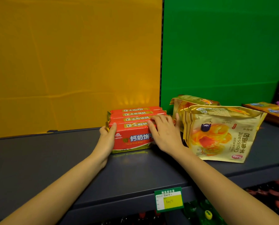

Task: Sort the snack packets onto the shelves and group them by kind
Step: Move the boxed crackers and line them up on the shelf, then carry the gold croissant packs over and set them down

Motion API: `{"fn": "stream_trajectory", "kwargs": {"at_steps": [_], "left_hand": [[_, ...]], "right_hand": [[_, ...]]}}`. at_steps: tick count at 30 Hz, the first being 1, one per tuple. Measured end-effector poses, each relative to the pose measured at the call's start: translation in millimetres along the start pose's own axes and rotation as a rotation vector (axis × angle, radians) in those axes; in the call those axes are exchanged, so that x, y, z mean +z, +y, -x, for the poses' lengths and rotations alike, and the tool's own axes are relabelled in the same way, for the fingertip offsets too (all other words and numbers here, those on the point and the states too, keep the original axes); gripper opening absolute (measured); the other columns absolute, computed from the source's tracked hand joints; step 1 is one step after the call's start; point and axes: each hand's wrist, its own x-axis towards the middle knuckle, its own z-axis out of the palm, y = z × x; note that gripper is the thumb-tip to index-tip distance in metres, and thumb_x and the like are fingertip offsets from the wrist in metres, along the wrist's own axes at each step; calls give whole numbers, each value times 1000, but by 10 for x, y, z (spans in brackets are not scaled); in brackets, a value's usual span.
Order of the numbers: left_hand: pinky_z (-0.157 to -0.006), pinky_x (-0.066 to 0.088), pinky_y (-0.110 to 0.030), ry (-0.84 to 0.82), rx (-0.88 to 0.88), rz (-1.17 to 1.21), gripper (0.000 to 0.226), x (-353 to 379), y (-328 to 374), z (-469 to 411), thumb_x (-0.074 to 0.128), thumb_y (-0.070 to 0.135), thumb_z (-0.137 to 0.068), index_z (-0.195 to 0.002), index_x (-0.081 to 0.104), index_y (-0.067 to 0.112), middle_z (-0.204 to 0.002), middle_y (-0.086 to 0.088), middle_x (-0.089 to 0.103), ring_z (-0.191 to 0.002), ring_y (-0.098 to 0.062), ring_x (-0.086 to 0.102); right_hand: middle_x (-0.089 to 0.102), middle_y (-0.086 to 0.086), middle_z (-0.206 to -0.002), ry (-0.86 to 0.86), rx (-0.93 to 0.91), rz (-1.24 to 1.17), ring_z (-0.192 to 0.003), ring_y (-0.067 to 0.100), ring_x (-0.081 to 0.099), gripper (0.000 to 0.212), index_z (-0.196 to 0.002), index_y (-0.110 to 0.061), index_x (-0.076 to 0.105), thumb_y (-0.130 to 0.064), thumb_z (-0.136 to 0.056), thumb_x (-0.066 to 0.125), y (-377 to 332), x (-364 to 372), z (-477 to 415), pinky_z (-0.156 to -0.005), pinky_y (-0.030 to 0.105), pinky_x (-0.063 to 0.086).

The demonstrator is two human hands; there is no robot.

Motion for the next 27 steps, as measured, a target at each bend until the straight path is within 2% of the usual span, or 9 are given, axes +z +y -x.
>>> {"fn": "stream_trajectory", "kwargs": {"at_steps": [5, 7, 11, 15, 17, 19, 21, 23, 27], "left_hand": [[-108, 36, -47, 179, 315, -321, 60, -95, 57, 34, 44, 42, -92, -143, 20, 23, -152, -5, 27, -135, -21, 35], [-105, 39, -35, 194, 526, -347, 51, -64, 148, 164, 50, 31, -92, -137, 31, 17, -148, -1, 32, -132, -14, 36], [-70, 47, -9, -41, 658, -374, 38, 31, 347, 406, 50, 40, -80, -112, 50, 20, -108, 10, 55, -97, -7, 57], [-71, 51, -24, -237, 755, -791, 25, 173, 474, 395, 50, 51, -84, -94, 55, 28, -95, 13, 62, -91, -4, 59], [-72, 50, -26, -223, 802, -891, 11, 328, 512, 361, 53, 39, -89, -94, 56, 29, -95, 10, 63, -89, -9, 60], [-73, 51, -31, -190, 824, -928, 9, 510, 548, 320, 53, 33, -90, -95, 58, 28, -94, 10, 62, -86, -10, 60], [-73, 51, -35, -171, 846, -928, 20, 706, 590, 268, 50, 38, -88, -95, 62, 23, -90, 9, 63, -81, -12, 60], [-73, 51, -38, -154, 841, -910, 22, 888, 630, 198, 52, 35, -87, -96, 64, 18, -88, 7, 64, -79, -14, 59], [-77, 51, -39, -107, 815, -941, 19, 1212, 724, 42, 55, 25, -90, -103, 62, 15, -92, 4, 61, -84, -17, 58]], "right_hand": [[33, -4, -150, -39, -85, -81, -140, 14, 23, 52, -142, -20, 33, -45, -96, 30, -138, -195, 153, -118, 39, 6], [36, -5, -147, -7, -145, -122, -137, 12, 27, 48, -140, -20, 37, -39, -95, 37, -172, -345, 250, -116, 35, 21], [53, -6, -128, 140, -270, -85, -122, 13, 43, 35, -122, -22, 53, -33, -92, 39, -61, -775, 376, -103, 34, 36], [59, -3, -118, 224, -322, 10, -111, 18, 51, 38, -113, -20, 59, -43, -87, 42, 412, -1356, 322, -94, 38, 41], [56, -1, -127, 195, -267, 153, -117, 20, 49, 65, -122, -21, 54, -66, -78, 39, 731, -1634, 239, -99, 40, 40], [45, 1, -143, -40, -122, 255, -129, 22, 42, 103, -138, -20, 40, -86, -60, 38, 1025, -1838, 143, -108, 38, 32], [38, -1, -149, -378, -3, 295, -133, 20, 40, 118, -145, -22, 25, -83, -47, 51, 1217, -1925, 76, -111, 34, 31], [45, -5, -144, -496, 3, 306, -127, 18, 47, 117, -145, -26, 24, -76, -47, 65, 1345, -1894, 52, -106, 33, 38], [60, -6, -123, -308, -84, 253, -110, 18, 57, 84, -128, -28, 45, -65, -57, 70, 1446, -1873, 106, -92, 33, 45]]}}
